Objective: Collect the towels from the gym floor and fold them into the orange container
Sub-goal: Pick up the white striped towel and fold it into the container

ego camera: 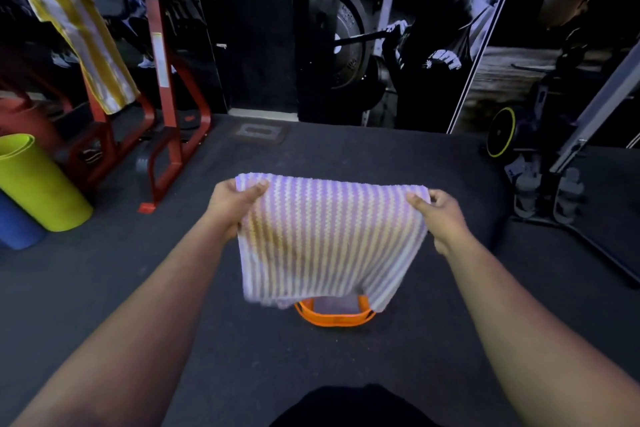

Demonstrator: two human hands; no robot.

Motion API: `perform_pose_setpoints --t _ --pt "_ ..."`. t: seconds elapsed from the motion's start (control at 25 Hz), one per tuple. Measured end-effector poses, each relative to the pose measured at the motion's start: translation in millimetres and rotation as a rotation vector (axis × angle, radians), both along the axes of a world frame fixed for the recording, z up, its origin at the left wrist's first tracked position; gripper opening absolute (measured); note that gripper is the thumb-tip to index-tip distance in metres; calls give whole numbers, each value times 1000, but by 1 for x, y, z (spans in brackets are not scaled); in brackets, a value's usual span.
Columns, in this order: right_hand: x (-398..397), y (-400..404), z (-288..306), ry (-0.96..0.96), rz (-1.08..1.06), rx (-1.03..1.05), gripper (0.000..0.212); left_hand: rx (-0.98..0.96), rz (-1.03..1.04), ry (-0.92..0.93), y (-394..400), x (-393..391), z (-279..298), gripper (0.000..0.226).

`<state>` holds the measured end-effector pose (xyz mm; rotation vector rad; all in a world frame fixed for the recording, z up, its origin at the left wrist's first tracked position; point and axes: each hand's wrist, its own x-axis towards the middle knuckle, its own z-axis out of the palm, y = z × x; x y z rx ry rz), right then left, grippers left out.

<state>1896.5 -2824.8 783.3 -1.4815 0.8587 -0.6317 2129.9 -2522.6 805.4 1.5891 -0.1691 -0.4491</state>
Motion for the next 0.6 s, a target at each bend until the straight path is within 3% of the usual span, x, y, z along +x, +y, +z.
perform_pose_setpoints --t 0.08,0.16,0.24,0.32,0.36,0.48,0.6 --pt "6 -3 7 61 -8 -52 40 108 29 15 -3 4 -1 35" --pt "8 -9 12 -3 99 58 44 143 16 46 -3 16 -3 43" --pt "2 -12 11 -56 219 97 52 119 -69 31 5 28 -3 75" --pt "-3 -14 8 51 248 -73 52 171 -170 -25 14 37 -5 111" --pt "-4 -14 6 107 212 -188 47 234 -210 -85 14 41 -7 115" --pt "-1 -15 1 230 99 -518 30 502 -295 -456 10 34 2 77" --pt "3 -18 6 383 60 -618 24 698 -154 -678 3 24 10 36"
